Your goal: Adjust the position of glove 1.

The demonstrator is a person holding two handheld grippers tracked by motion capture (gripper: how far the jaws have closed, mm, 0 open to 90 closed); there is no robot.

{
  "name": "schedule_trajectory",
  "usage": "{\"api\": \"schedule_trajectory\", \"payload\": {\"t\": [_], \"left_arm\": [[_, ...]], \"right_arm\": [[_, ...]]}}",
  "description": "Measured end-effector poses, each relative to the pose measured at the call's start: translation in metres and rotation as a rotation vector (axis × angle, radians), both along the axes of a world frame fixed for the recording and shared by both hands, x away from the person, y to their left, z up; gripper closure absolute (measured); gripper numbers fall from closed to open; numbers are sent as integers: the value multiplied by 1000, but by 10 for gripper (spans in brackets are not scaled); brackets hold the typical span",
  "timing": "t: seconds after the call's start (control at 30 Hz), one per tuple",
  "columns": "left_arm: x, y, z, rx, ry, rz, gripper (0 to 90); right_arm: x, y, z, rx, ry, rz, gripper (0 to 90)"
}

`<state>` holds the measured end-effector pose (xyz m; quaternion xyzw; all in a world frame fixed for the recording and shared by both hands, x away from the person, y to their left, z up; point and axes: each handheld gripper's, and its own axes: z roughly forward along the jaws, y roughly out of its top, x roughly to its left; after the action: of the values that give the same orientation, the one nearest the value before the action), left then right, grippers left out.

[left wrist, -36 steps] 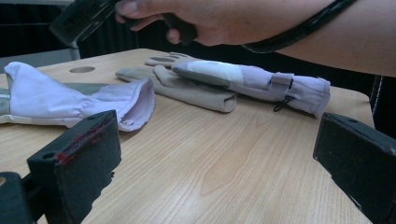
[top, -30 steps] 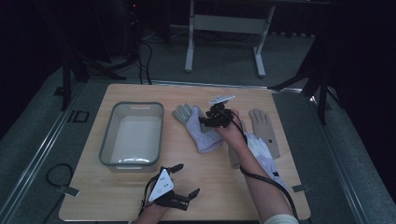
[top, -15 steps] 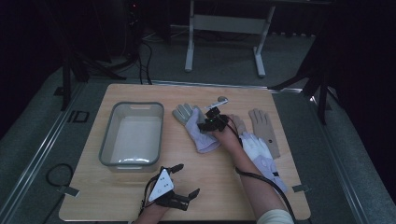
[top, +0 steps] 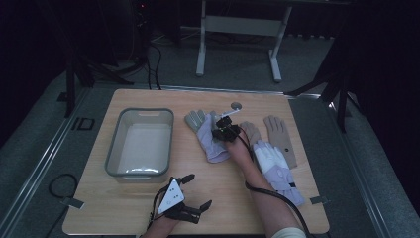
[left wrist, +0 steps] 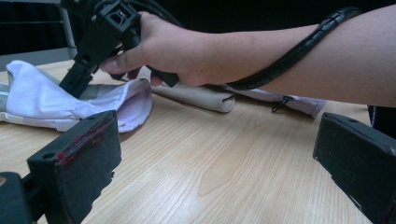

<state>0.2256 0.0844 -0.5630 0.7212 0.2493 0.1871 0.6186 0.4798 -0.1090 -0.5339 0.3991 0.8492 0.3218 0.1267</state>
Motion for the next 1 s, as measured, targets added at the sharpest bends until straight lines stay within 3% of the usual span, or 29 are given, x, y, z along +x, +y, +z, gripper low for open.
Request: {"api": "schedule_trajectory", "payload": {"t": [0.2, 0.23, 0.27, 0.33, 0.4, 0.5, 0.6, 0.7, 0.8, 1.0], "left_arm": [[0, 0, 0, -1, -2, 2, 9], [0, 0, 0, -1, -2, 3, 9], [0, 0, 0, -2, -1, 5, 9], [0, 0, 0, -4, -1, 8, 9], [0, 1, 0, -1, -5, 11, 9], [-1, 0, 0, 0, -11, 12, 9], [-1, 0, 0, 3, -14, 13, 9], [-1, 0, 0, 3, -14, 16, 9], [-1, 1, 0, -2, -11, 22, 9], [-1, 0, 0, 8, -17, 20, 9]], "right_arm": [[-16, -7, 13, 54, -10, -60, 870], [-19, -10, 17, 78, -8, -82, 870], [-28, -16, 25, 133, -10, -116, 870], [-31, -18, 28, 146, -12, -123, 870], [-45, -22, 38, 185, -17, -153, 869], [-65, -26, 49, 178, -55, -189, 869], [-78, -33, 53, 213, -54, -226, 867], [-95, -40, 53, 255, -71, -272, 866], [-107, -40, 50, 262, -69, -279, 866], [-125, -43, 35, 267, -20, -288, 866]]}}
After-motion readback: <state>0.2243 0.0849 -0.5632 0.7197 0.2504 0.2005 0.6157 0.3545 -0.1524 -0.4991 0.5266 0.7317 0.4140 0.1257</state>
